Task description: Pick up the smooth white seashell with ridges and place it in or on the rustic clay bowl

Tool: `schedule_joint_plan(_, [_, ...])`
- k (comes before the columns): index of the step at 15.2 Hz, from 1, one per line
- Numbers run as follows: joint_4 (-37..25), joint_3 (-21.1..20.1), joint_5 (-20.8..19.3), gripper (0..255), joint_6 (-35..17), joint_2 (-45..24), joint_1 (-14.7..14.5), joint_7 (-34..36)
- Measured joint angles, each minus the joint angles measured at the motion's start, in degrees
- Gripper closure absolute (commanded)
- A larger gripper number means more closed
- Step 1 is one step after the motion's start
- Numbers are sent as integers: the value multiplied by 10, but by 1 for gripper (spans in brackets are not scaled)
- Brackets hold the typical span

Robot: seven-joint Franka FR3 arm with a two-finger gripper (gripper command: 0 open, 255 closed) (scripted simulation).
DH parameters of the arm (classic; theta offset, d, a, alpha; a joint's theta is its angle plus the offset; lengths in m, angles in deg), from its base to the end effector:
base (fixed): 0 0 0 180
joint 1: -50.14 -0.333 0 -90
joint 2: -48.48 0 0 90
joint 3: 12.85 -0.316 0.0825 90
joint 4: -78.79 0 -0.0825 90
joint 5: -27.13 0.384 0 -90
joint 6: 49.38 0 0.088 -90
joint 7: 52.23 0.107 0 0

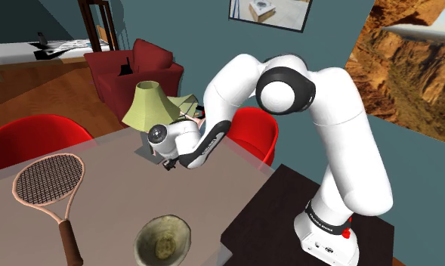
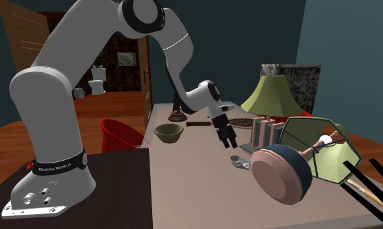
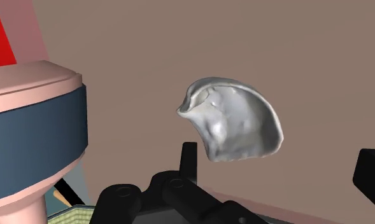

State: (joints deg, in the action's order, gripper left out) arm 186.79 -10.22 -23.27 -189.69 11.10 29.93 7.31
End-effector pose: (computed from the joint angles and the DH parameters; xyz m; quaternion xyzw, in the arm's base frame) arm 0.5928 0.1882 0.1510 0.9619 -0.0016 0.1345 0.2381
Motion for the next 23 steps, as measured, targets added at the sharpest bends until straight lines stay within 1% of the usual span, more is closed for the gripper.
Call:
schedule_joint_plan(6, [-22, 12, -15, 0, -21, -41, 5, 9])
schedule_joint_plan(12, [-26, 14, -17, 0, -25, -47, 7, 9])
schedule_joint_plan(13, [-26, 14, -17, 255, -25, -47, 7, 9])
schedule_joint_plan(23, [-26, 14, -17, 255, -25, -46, 7, 9])
